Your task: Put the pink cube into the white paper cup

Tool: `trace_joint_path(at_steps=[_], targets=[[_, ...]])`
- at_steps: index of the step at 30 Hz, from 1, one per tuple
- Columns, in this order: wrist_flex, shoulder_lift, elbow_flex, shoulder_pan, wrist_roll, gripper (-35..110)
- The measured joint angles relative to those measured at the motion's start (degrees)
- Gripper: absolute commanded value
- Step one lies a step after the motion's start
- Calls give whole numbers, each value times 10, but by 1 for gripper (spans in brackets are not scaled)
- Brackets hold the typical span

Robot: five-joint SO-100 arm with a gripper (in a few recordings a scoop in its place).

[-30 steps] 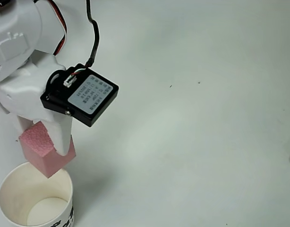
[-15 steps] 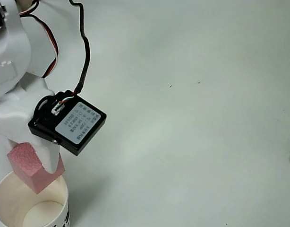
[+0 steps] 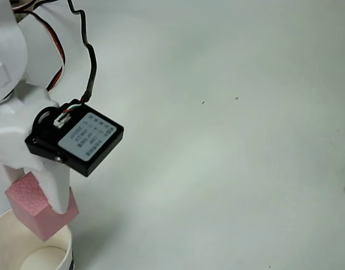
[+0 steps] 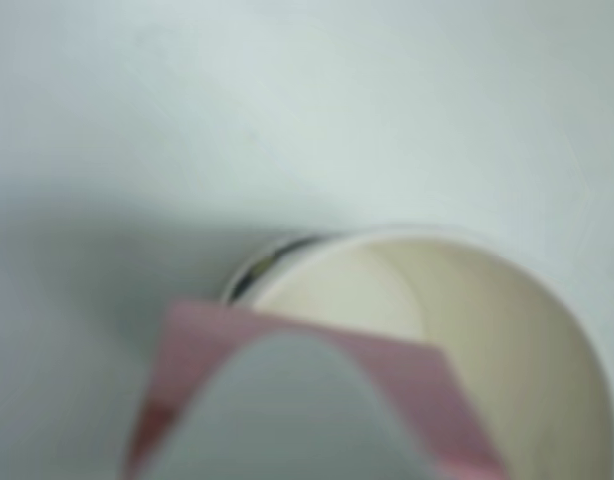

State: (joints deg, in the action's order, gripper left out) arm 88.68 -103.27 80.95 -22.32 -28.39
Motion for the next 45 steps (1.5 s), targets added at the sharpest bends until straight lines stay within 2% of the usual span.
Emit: trace_joint_path(at_steps=[20,28,35,45], targets=[[11,2,-7,-62,-27,20],[11,32,-7,-76,-47,37],[11,33,-7,-70,-69,43],[13,33,-7,-68,-93,44]])
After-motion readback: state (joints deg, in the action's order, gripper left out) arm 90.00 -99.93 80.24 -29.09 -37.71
